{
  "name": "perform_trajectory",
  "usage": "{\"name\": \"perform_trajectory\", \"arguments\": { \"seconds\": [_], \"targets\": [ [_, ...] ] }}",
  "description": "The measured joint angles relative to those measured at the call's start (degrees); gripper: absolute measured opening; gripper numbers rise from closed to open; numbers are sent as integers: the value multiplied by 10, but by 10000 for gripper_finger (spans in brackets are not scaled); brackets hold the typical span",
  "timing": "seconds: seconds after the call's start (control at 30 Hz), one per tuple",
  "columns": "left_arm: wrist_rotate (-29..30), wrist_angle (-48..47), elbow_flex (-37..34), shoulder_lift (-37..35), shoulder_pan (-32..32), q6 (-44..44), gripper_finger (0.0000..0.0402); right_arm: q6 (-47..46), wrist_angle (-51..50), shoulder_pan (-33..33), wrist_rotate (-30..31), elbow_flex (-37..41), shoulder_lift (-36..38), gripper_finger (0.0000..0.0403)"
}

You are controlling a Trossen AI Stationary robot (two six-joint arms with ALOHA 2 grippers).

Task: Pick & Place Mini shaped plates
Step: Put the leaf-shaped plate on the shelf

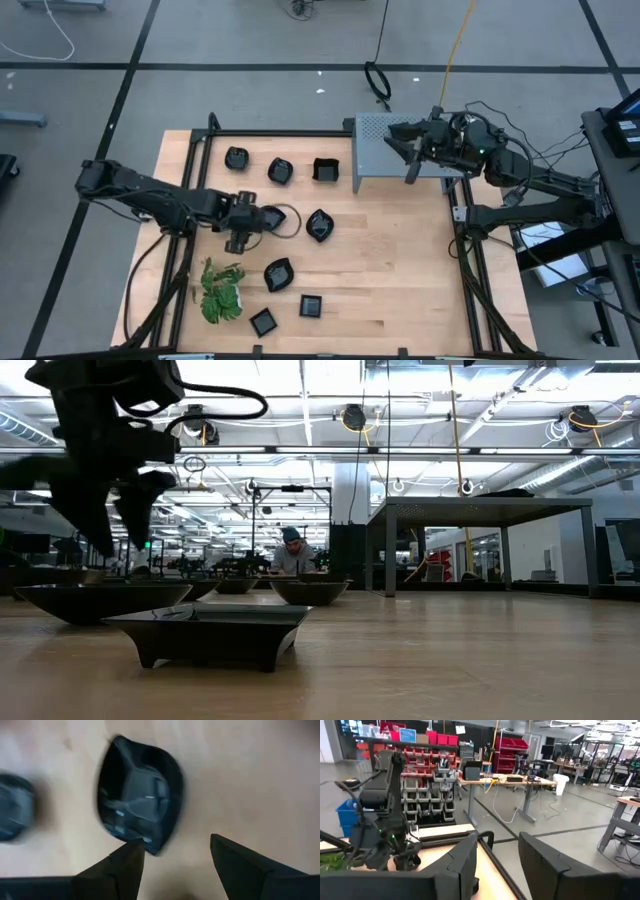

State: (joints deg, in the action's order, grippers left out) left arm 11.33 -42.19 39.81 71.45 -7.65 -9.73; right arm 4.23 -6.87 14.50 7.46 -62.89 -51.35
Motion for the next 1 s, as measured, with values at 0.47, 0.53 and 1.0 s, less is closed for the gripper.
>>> {"name": "perform_trajectory", "arguments": {
  "seconds": [0.47,0.53,1.0],
  "targets": [
    [90,69,0,144,-5,-77,229,1,-50,0,0,0,0,132],
    [96,74,3,158,-5,-71,226,1,-50,0,0,0,0,132],
    [41,73,10,134,-3,49,16,40,-50,0,1,0,0,132]
  ]
}}
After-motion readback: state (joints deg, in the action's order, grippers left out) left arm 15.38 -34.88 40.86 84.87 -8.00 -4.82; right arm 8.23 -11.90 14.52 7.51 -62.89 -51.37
